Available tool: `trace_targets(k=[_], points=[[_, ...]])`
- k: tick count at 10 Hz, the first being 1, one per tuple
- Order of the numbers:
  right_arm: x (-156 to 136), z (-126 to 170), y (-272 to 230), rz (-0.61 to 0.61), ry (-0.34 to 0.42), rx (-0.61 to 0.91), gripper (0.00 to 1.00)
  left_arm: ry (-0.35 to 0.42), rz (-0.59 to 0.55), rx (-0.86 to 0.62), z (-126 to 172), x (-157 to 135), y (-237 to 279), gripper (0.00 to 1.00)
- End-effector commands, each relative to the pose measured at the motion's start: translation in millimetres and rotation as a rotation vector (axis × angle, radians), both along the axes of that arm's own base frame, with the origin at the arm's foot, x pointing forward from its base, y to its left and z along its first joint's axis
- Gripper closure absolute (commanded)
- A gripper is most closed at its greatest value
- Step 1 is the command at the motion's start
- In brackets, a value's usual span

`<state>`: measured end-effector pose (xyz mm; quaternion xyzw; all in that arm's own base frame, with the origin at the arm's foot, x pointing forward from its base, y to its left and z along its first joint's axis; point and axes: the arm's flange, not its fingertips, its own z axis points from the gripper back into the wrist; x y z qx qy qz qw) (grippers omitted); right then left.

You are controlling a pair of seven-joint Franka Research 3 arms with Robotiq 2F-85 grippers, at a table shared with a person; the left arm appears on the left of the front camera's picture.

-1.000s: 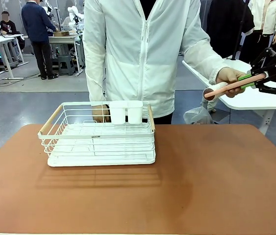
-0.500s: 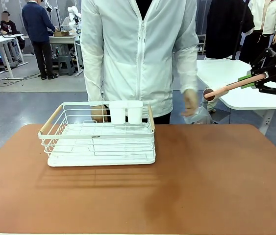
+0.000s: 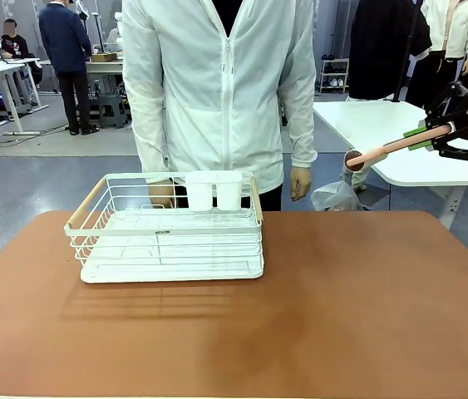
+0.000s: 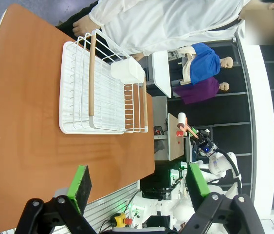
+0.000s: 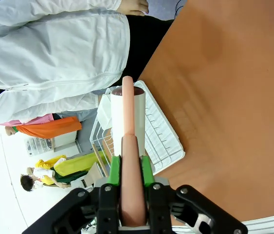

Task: Clean the table.
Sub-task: Clean the table with the Lint Roller when the human lifts the Dish drying rack.

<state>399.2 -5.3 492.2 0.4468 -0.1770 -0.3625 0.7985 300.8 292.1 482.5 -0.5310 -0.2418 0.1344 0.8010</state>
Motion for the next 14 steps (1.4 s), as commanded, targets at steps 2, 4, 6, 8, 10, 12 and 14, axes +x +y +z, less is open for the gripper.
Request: trace_targets(k=[2,4,6,8,10,12,14], points=[[0.1,0.4,1.2,0.004,0.000,0.000,1.00,-0.012,0.001,-0.006,1.1,-1.4,1.7,0.00],[0.1,0.4,1.2,0.004,0.000,0.000,1.00,-0.012,0.001,-0.006,1.1,-1.4,1.7,0.00],[0.1,0.4,1.2,0.004,0.000,0.000,1.00,-0.012,0.001,-0.006,1.1,-1.4,1.7,0.00],[0.1,0.4,1.2,0.004,0.000,0.000,1.00,-0.012,0.001,-0.006,1.1,-1.4,1.7,0.00],[0.1,0.4,1.2,0.004,0.000,0.000,1.00,-0.012,0.001,-0.006,1.1,-1.4,1.7,0.00],[0.1,0.4,1.2,0.004,0.000,0.000,1.00,-0.012,0.001,-0.006,1.1,-1.4,1.7,0.00],[0.1,0.4,1.2,0.004,0.000,0.000,1.00,-0.012,0.001,-0.006,1.1,-1.4,1.7,0.00]])
